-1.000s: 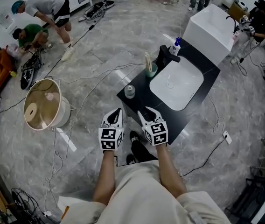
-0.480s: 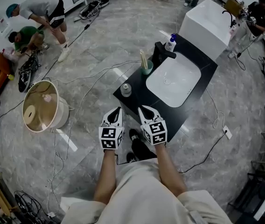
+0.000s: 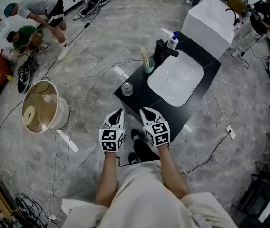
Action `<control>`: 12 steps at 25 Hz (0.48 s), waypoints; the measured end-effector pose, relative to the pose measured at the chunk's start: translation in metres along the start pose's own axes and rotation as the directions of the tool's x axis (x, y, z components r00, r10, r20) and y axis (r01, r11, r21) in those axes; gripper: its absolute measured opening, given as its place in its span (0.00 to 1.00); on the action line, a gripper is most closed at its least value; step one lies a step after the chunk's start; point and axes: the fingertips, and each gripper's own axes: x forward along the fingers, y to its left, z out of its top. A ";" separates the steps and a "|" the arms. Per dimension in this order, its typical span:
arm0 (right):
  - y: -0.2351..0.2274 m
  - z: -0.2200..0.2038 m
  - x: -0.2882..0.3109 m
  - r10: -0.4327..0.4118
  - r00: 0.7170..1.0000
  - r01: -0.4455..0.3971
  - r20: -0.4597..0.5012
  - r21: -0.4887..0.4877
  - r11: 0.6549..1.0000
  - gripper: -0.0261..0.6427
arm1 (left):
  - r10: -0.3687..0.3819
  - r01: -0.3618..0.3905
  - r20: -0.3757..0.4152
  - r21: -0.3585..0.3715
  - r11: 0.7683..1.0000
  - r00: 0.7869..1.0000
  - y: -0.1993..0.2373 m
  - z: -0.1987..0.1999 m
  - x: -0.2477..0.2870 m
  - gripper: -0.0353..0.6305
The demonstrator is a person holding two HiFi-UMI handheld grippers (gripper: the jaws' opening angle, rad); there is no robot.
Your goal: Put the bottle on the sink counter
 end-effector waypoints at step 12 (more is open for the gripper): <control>-0.012 -0.013 -0.002 -0.036 0.999 0.038 -0.038 0.048 0.998 0.05 | 0.008 -0.006 0.052 -0.055 0.998 0.999 0.002 0.005 -0.003 0.06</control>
